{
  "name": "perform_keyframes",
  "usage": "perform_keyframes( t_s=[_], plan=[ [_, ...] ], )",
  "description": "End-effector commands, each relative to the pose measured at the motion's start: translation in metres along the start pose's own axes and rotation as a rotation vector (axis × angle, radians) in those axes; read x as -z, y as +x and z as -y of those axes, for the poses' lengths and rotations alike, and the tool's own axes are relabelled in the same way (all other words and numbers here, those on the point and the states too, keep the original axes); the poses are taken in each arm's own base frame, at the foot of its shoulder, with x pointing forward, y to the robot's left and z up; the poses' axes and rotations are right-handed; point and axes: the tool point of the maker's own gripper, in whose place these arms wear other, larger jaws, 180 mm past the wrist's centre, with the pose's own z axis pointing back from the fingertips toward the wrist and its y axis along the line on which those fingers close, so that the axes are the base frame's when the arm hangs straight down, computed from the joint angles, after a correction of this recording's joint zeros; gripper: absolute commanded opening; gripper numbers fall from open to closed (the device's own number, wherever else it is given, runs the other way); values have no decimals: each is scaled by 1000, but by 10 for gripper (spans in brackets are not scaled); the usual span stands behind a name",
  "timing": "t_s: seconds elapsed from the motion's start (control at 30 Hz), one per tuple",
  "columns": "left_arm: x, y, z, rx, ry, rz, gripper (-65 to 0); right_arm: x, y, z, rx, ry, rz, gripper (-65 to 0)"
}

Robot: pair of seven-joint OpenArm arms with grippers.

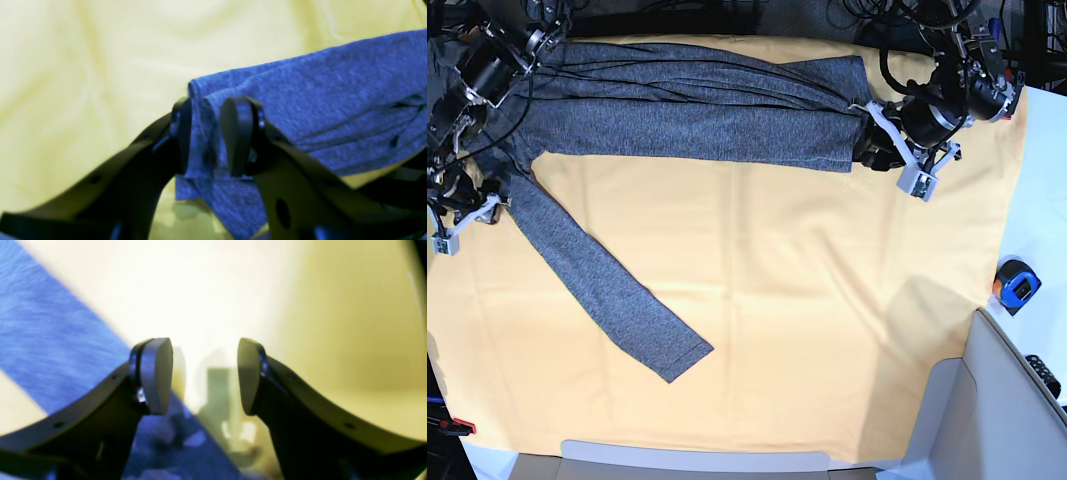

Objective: Fold the T-shirt properly
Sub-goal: 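Grasp the extended grey sleeve near the shoulder with the right gripper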

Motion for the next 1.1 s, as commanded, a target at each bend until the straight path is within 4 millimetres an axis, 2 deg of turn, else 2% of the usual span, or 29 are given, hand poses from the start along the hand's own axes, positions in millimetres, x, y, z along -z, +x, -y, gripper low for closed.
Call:
perform_keyframes(
  t_s=[0.0,0.07,0.17,0.47,0.57,0.8,1.07],
  plan=[
    [-3,15,2,18,-7,53,-466,-4,22,5,2,12,58,-323],
    [-3,15,2,19,-8,52,-466,0,28,1,20,57,70,-295],
    [-2,16,1,20,-6,55,-466,7,24,-5,80,134,72,-260],
    [-2,20,2,27,-8,58,-466,24,-2,-21,194,238,23,-259],
    [-2,20,2,28,-8,58,-466,30,-5,-39,167,267,4,-259],
    [-2,25,0,32,-5,68,-466,28,-10,-61,184,357,-39,-259],
    [-1,25,1,34,-8,68,-466,21,-16,-64,176,370,-36,-260]
  ],
)
